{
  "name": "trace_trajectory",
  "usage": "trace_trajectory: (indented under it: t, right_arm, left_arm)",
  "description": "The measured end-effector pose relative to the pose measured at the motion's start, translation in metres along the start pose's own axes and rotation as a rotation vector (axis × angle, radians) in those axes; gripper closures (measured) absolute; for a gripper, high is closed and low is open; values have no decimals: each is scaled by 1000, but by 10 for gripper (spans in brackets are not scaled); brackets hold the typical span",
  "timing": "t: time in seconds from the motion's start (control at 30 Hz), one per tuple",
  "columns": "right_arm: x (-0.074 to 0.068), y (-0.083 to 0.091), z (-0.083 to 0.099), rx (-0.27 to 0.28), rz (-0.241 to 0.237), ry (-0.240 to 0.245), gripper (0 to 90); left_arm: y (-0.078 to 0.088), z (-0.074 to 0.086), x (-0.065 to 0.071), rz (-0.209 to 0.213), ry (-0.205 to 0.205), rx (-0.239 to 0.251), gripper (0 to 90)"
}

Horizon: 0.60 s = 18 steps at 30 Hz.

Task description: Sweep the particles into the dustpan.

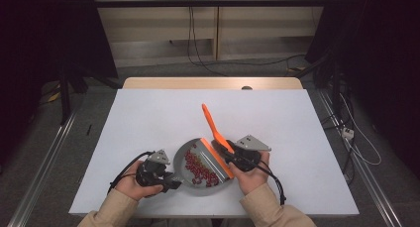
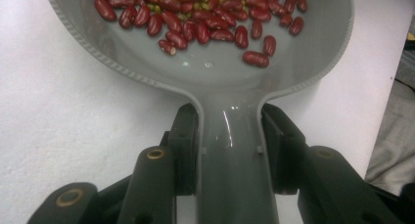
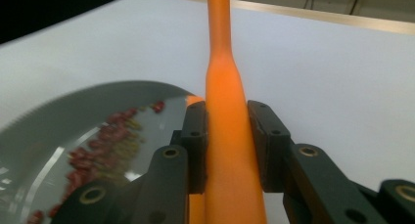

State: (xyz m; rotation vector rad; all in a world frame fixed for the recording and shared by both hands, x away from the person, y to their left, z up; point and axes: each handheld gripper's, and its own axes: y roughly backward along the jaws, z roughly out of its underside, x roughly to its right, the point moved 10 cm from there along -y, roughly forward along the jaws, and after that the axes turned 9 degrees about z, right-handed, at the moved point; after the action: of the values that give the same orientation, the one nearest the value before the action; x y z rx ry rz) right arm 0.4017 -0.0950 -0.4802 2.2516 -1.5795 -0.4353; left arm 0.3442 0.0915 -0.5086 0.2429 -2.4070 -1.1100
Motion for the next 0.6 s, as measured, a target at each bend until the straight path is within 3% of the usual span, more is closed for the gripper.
trace_trajectory:
  t: [0.03,0.1,0.17,0.27,0.33,0.4,0.53,0.6]
  right_arm:
    - [-4,0,-1,10,-14,-21,714]
    - [-10,0,-4,33,-24,-17,714]
    - [-15,1,-11,66,-63,-53,714]
    - [-16,-1,-14,70,-58,-44,714]
    - [-13,-1,-16,74,-61,-52,714]
    - [-7,0,-19,93,-50,-41,714]
    - [8,4,-20,98,-36,-54,714]
    - [15,6,-23,106,-22,-48,714]
  left_arm:
    - [1,0,0,3,4,-2,626]
    - [4,-2,-1,8,13,11,626]
    - [6,-3,-1,5,11,15,626]
    - [2,0,-2,0,14,1,626]
    - [-1,4,-3,-1,11,-8,626]
    - [0,3,-3,0,10,23,622]
    - [-4,1,-4,-54,-17,19,624]
    - [-4,0,-4,-47,-21,43,628]
